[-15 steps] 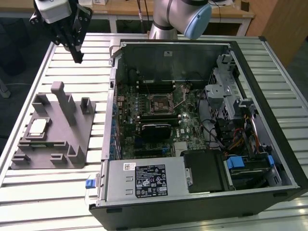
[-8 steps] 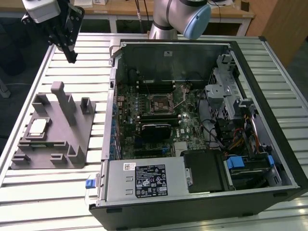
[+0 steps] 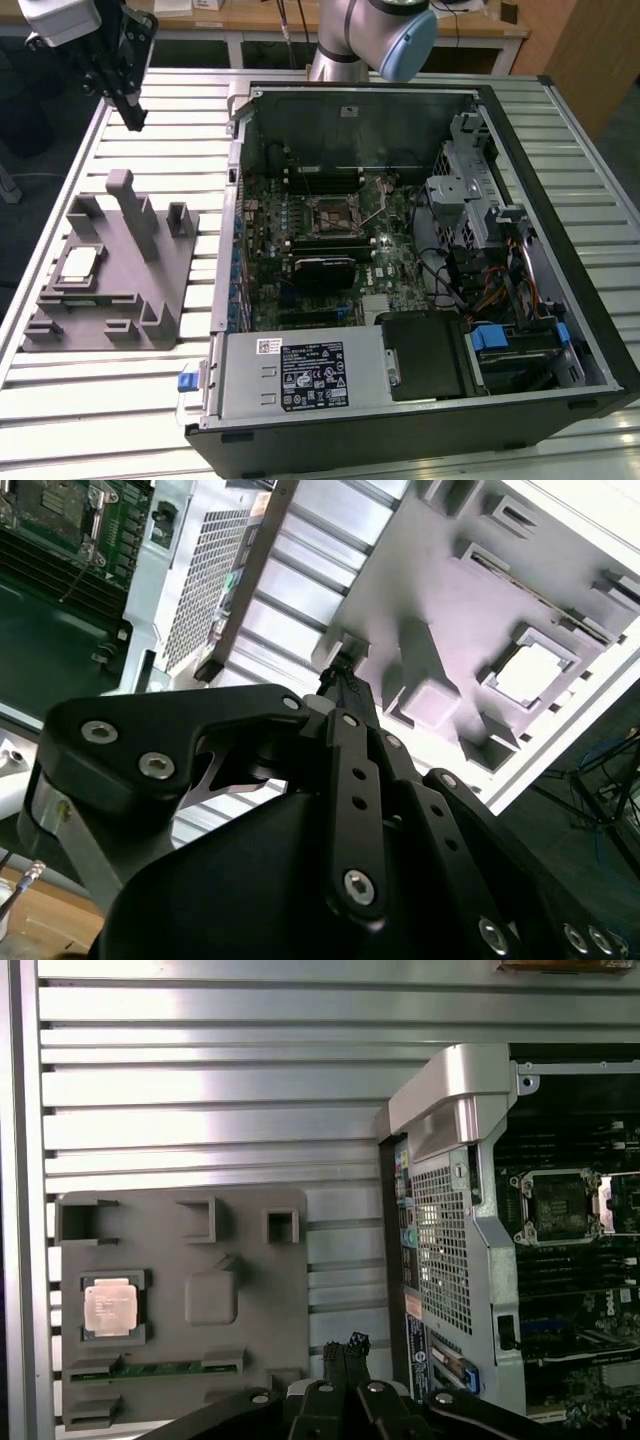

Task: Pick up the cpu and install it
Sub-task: 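Reach for the cpu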

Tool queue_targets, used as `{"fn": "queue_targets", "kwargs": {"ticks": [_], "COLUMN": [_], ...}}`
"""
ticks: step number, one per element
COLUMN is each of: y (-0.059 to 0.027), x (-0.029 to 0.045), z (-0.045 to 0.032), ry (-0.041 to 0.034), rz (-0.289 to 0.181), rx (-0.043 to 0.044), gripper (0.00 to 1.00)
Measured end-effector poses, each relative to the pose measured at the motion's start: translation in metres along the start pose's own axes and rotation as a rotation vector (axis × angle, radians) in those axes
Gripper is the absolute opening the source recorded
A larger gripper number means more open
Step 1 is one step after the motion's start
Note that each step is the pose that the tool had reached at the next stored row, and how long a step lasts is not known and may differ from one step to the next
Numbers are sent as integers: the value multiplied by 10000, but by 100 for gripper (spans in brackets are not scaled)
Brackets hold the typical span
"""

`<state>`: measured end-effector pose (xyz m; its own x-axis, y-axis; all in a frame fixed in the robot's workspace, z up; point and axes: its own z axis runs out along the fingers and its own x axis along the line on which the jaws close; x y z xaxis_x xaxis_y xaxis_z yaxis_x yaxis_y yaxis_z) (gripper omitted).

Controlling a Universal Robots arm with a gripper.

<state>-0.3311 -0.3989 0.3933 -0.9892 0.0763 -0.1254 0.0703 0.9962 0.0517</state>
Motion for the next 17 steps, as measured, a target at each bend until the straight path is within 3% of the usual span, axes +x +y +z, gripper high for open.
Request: {"fn": "queue_targets", "kwargs": {"ticks": [17], "y": [-27], "x": [370], "z": [-48], "ry": [-310], "rz": [-15], "rx": [-24], "gripper": [11]}}
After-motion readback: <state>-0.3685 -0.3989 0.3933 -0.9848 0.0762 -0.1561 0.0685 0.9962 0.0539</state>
